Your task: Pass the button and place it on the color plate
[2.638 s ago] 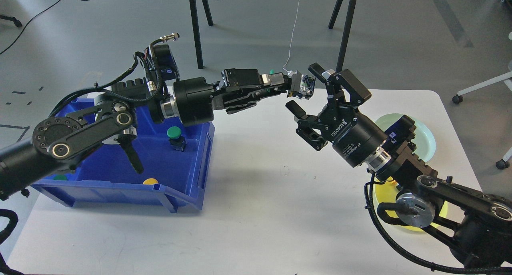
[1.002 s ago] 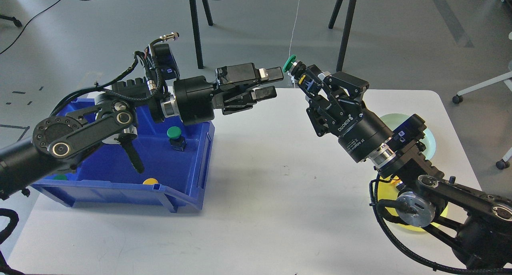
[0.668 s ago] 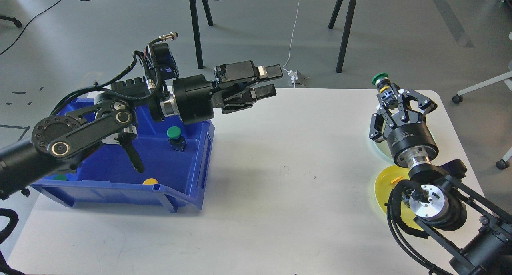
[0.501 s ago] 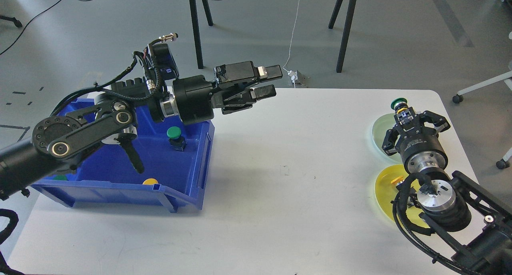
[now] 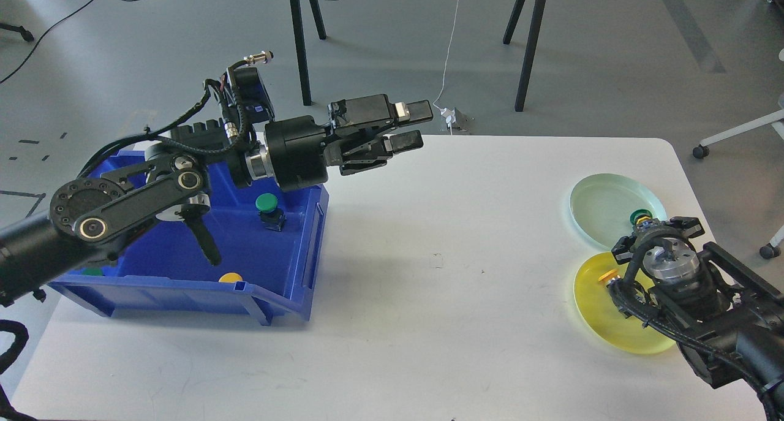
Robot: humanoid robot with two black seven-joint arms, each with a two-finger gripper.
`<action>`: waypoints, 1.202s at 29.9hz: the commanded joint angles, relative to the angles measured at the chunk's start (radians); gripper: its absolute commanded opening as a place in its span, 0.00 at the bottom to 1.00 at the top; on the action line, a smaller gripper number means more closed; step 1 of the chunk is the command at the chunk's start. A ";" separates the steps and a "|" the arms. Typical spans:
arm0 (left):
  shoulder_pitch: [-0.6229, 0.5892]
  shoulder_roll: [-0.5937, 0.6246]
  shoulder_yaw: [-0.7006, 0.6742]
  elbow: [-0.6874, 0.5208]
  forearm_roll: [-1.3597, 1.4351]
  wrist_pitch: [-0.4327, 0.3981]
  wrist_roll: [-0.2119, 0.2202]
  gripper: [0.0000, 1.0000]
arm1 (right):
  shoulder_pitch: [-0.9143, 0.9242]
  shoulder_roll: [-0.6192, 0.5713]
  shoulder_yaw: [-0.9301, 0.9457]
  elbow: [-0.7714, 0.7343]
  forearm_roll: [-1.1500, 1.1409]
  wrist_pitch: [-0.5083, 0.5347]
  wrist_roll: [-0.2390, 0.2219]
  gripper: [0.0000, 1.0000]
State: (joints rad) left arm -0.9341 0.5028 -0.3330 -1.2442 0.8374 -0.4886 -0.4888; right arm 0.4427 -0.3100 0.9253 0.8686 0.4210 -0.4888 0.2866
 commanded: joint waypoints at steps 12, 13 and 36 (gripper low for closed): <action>0.000 0.000 -0.001 0.000 0.000 0.000 0.000 0.78 | 0.011 -0.060 -0.056 0.179 -0.014 0.000 0.008 1.00; 0.000 0.000 -0.001 -0.001 0.000 0.000 0.000 0.78 | 0.010 -0.069 -0.054 0.205 -0.016 0.000 0.008 1.00; 0.256 0.168 -0.218 0.223 -0.491 0.000 0.000 0.91 | 0.096 -0.304 -0.095 0.439 -0.487 0.978 0.057 1.00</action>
State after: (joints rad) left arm -0.7290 0.6739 -0.5190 -1.0594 0.4017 -0.4883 -0.4886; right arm 0.5244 -0.6231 0.8225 1.3657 -0.0701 0.3915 0.3193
